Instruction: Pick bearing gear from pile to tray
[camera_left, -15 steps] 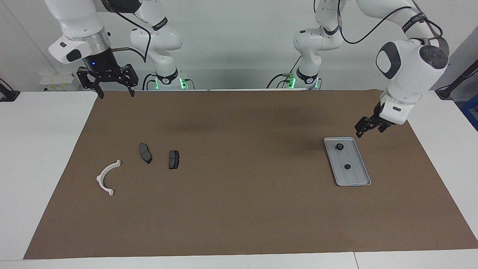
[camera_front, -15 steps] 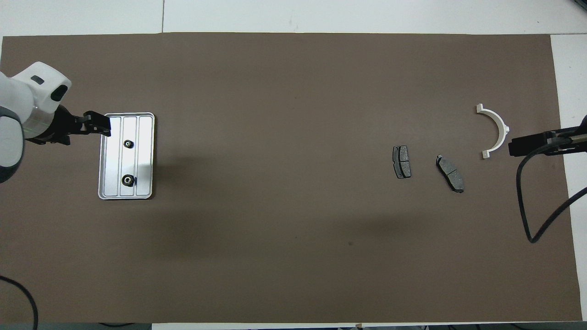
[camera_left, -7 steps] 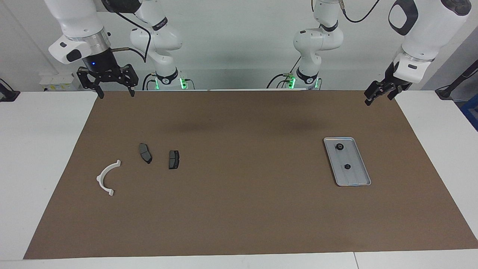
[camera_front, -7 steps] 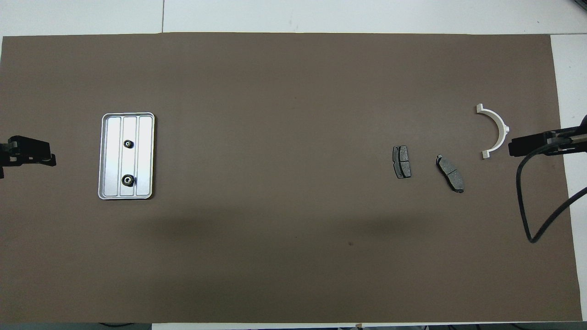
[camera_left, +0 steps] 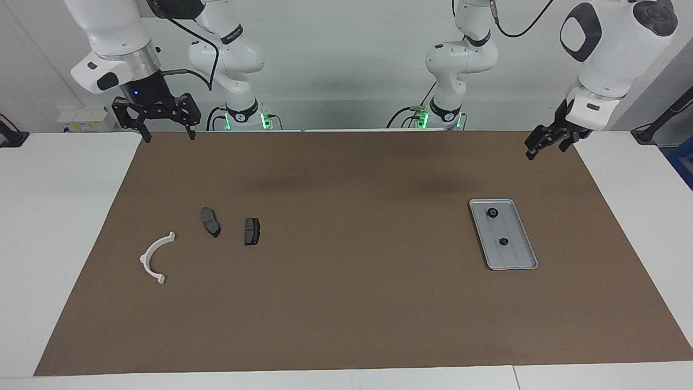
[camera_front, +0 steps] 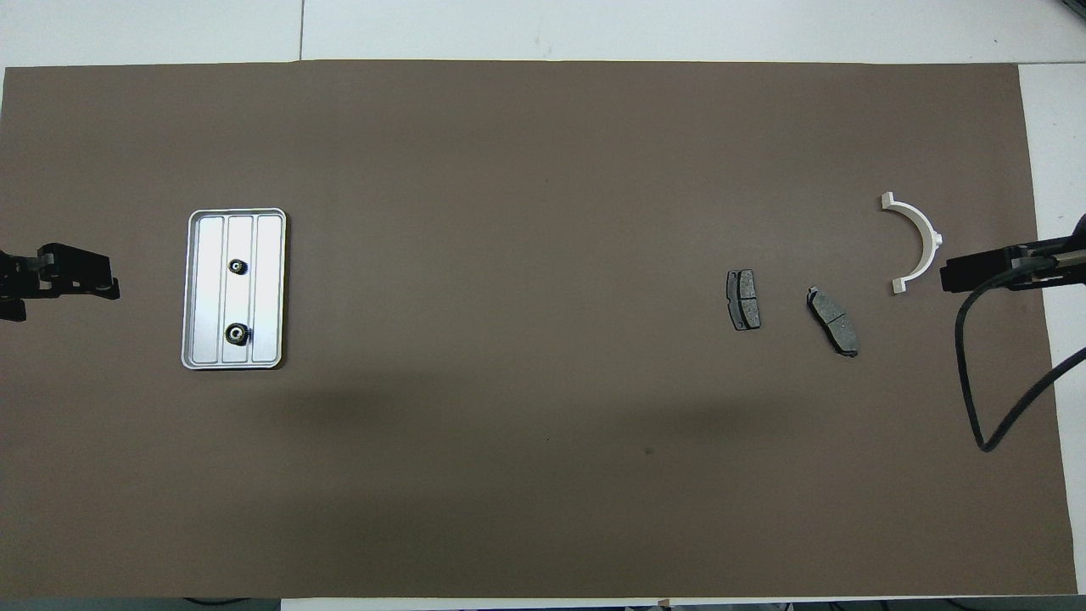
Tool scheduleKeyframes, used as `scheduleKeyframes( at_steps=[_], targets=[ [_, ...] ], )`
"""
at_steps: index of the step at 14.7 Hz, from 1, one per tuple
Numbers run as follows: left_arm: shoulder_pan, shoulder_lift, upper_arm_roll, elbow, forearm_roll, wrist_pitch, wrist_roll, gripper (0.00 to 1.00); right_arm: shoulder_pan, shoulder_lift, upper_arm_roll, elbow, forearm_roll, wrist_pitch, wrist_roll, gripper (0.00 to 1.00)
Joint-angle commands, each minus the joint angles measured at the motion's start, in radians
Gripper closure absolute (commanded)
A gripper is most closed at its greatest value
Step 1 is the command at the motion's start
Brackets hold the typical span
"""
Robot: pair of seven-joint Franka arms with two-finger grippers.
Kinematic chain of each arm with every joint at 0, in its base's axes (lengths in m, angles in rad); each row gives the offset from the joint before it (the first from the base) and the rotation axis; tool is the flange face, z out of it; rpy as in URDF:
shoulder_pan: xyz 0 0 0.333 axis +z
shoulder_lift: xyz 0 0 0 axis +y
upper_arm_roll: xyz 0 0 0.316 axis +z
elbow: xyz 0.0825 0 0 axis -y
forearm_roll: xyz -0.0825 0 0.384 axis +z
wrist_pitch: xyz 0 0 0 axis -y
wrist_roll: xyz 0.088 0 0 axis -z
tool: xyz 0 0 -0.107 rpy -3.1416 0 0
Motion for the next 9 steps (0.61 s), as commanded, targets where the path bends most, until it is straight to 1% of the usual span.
scheduleKeyframes(
  at_steps=[1, 3, 5, 7, 9],
  targets=[
    [-0.002, 0.021, -0.003, 0.001, -0.006, 0.007, 0.009, 0.0, -0.021, -0.018, 0.01, -0.02, 0.019, -0.003, -0.012, 0.0],
    [-0.003, 0.013, -0.005, 0.001, -0.008, -0.007, 0.011, 0.0, -0.018, -0.018, 0.01, -0.02, 0.019, -0.003, -0.012, 0.0],
    [-0.003, 0.013, -0.003, 0.002, -0.008, 0.006, 0.014, 0.0, -0.016, -0.018, 0.01, -0.02, 0.019, -0.003, -0.012, 0.0],
    [-0.003, 0.016, -0.003, 0.037, -0.009, -0.013, 0.014, 0.0, -0.016, -0.018, 0.011, -0.02, 0.019, -0.003, -0.012, 0.0],
    [-0.002, 0.017, -0.011, 0.049, -0.02, -0.025, 0.035, 0.0, -0.016, -0.018, 0.011, -0.02, 0.019, -0.003, -0.012, 0.0]
  ],
)
